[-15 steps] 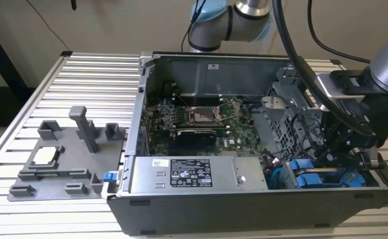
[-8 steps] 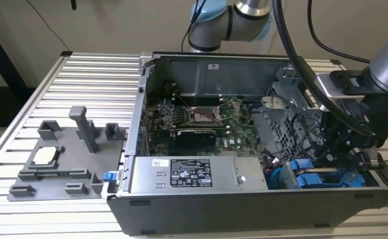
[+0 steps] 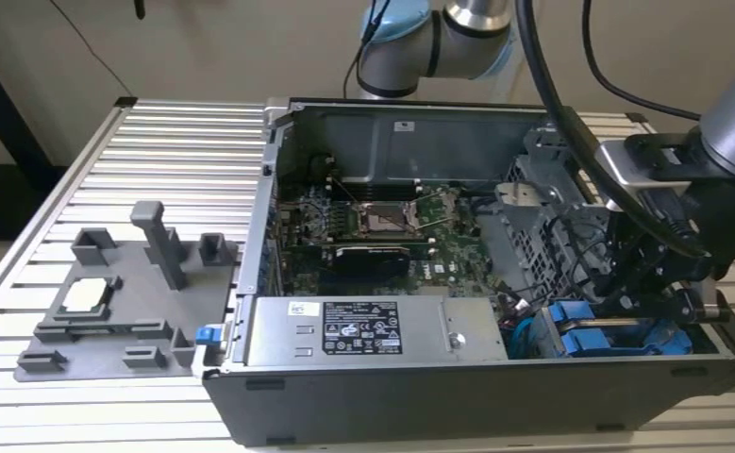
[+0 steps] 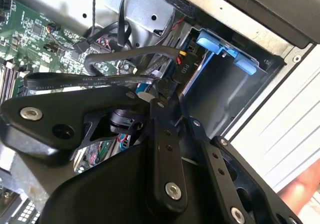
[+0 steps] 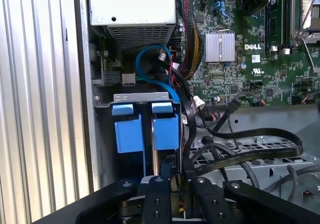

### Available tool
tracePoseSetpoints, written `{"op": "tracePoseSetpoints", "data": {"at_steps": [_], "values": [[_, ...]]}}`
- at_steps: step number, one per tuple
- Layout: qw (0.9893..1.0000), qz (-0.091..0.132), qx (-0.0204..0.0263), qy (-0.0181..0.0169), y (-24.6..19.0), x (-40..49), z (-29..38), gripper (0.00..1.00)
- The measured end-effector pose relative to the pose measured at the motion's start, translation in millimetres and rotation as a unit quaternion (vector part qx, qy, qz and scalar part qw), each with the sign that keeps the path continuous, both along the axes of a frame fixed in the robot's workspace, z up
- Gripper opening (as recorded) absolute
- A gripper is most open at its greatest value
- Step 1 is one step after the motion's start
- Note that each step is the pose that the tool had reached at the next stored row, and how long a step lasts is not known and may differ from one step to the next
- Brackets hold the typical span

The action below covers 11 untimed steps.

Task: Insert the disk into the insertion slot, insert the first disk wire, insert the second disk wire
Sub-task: 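Insert the second disk wire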

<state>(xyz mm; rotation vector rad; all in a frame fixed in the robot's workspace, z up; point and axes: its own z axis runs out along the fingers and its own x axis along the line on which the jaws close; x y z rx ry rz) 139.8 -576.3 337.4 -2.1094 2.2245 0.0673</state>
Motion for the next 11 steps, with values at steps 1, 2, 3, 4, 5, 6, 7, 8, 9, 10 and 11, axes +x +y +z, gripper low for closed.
{"op": "tracePoseSetpoints", "data": {"at_steps": [1,2,3,4,5,6,7,8,9,10,11], "values": [[1.0,0.0,0.0,0.0,0.0,0.0,0.1,0.24],[1.0,0.0,0.0,0.0,0.1,0.0,0.8,0.24],[1.0,0.0,0.0,0.0,0.0,0.0,2.1,0.24],[1.0,0.0,0.0,0.0,0.0,0.0,3.9,0.24],[1.0,0.0,0.0,0.0,0.0,0.0,5.5,0.24],[1.0,0.0,0.0,0.0,0.0,0.0,7.8,0.24],[1.0,0.0,0.0,0.0,0.0,0.0,10.2,0.24],[1.0,0.0,0.0,0.0,0.0,0.0,13.0,0.24],[1.0,0.0,0.0,0.0,0.0,0.0,16.1,0.24],[1.0,0.0,0.0,0.0,0.0,0.0,19.5,0.24],[1.0,0.0,0.0,0.0,0.0,0.0,23.0,0.24]]}}
